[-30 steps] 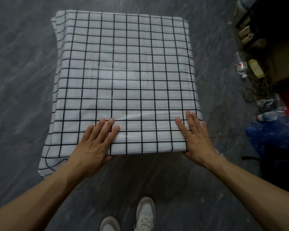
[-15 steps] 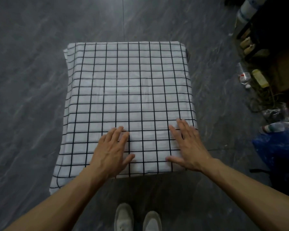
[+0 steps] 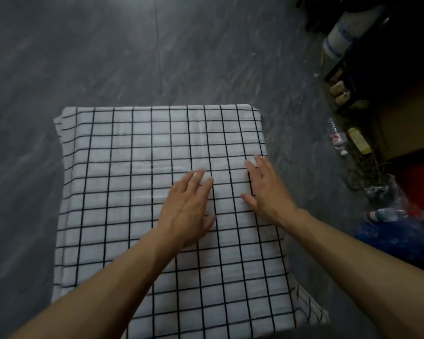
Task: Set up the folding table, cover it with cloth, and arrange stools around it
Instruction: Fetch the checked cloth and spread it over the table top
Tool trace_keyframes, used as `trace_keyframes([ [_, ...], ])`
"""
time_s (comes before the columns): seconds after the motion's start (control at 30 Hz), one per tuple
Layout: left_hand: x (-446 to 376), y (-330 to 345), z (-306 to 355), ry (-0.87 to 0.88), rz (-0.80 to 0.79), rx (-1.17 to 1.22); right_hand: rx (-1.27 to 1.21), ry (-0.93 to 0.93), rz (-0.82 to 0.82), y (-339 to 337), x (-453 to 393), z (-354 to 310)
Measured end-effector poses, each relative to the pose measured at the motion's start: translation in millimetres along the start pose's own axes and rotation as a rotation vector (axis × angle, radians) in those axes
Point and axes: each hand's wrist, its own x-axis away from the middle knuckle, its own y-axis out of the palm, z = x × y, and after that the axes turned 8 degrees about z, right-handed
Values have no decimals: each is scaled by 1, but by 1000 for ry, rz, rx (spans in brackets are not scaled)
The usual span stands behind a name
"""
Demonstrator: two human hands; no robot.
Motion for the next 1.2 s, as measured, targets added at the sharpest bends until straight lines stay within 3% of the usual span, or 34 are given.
trace_keyframes([
  [0.13,-49,-7,-6,23,-17,-4,-11,57,-106,-2,-36,6],
  [0.3,-77,5,-22,115,-258,-122,-156,117,-162,5,-52,13],
  [0.43,-84,4,-23,75,-318,-141,-147,86,-229,0,-61,20],
  [0.5,-92,0,-15,71,-304,-149,-87,48,-236,-3,-69,23],
  [0.67,-142,-18,-17,18,-99,-84,-81,55,-146,-9,-106,28],
  [0.87,-183,-19,-34,-24,-273,-119,-161,61,-169,-11,-150,32],
  [1.2,-182,-17,-40,-58,-245,-5,-179,20,-179,-18,-215,44],
])
